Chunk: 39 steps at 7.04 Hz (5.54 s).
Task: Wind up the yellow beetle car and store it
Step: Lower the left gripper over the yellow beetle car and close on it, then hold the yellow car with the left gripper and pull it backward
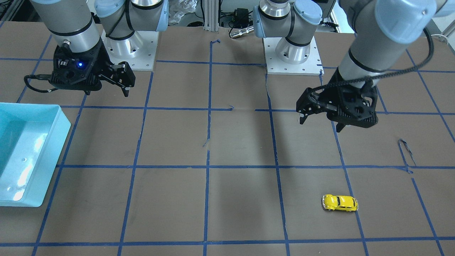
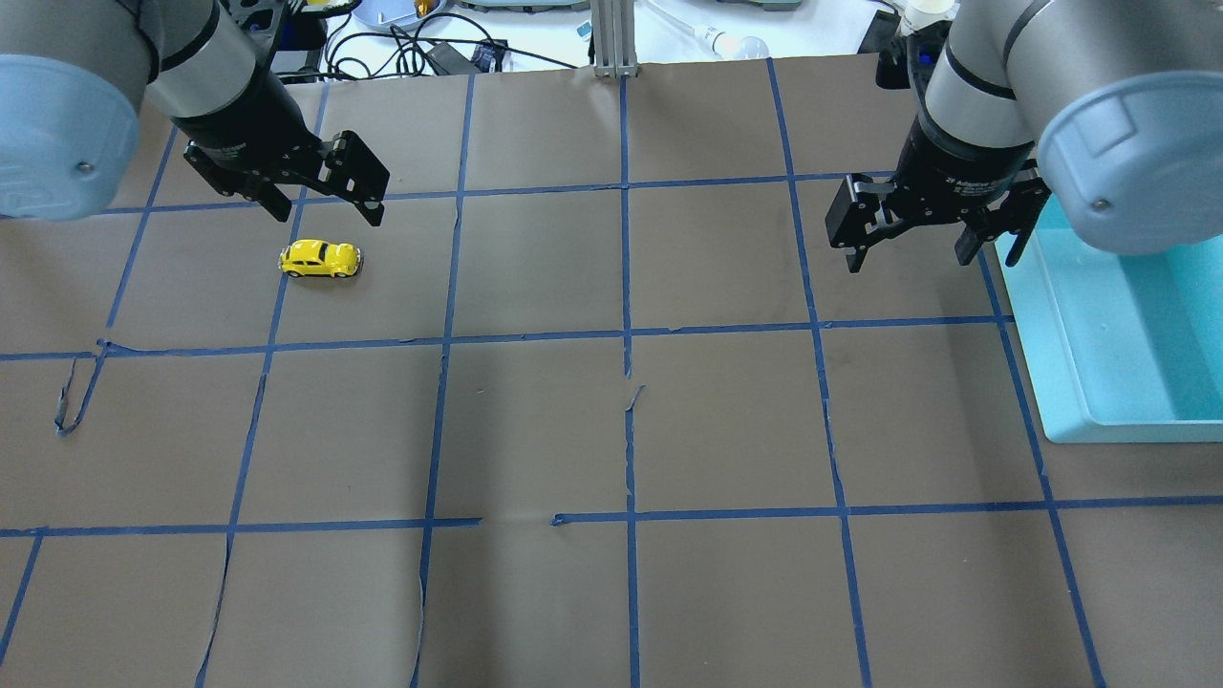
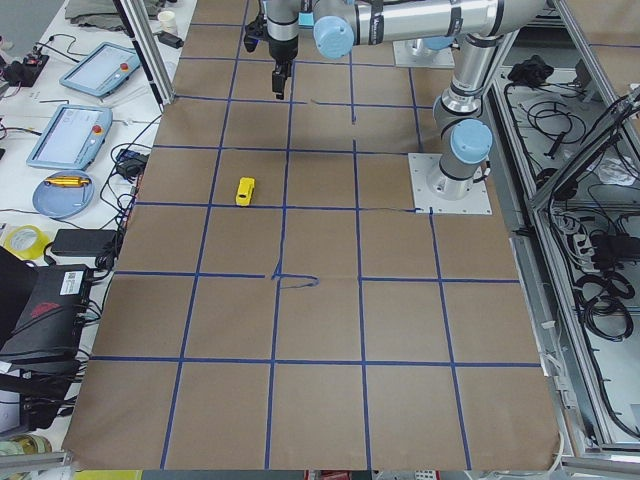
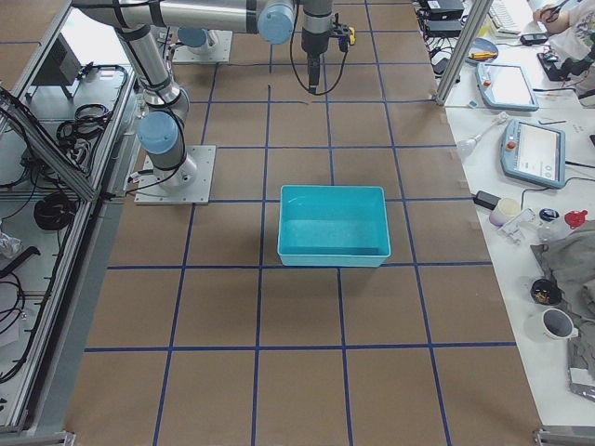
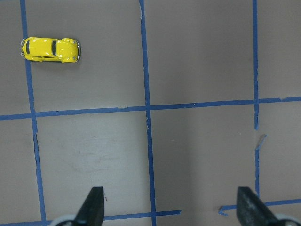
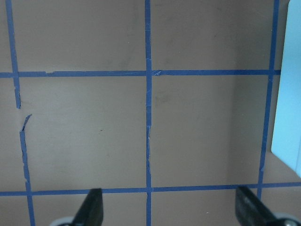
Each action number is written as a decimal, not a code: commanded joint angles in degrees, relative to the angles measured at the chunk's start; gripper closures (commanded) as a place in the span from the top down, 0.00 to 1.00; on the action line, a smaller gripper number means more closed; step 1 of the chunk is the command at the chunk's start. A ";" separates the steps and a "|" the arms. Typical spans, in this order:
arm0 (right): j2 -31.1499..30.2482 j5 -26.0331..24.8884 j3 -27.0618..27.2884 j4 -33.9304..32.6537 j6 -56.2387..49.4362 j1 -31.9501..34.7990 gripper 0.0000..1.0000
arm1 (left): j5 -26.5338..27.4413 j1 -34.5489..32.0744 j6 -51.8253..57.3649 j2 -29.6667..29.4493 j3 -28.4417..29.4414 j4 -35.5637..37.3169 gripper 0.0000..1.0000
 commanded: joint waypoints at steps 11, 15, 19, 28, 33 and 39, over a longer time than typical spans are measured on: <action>0.35 0.11 0.09 0.25 0.30 0.08 1.00 | 3.12 7.50 83.44 -25.60 0.50 24.45 1.00; 0.52 -0.07 0.17 0.17 0.12 -0.09 1.00 | 3.03 8.81 85.19 -26.40 0.06 24.45 0.99; 0.17 -0.07 1.93 -0.27 -0.05 -0.09 1.00 | 2.68 9.26 87.57 -26.75 -0.12 24.80 0.80; -0.09 0.81 1.93 -3.43 0.04 0.17 1.00 | 3.12 10.13 87.14 -27.45 -0.12 27.18 0.07; -0.62 1.25 0.79 -4.05 -0.75 0.17 1.00 | 3.03 13.21 87.13 -27.45 -0.20 27.18 0.07; -0.53 0.37 1.58 -3.88 -0.75 0.35 1.00 | 2.94 15.84 89.32 -27.54 -0.12 27.18 0.07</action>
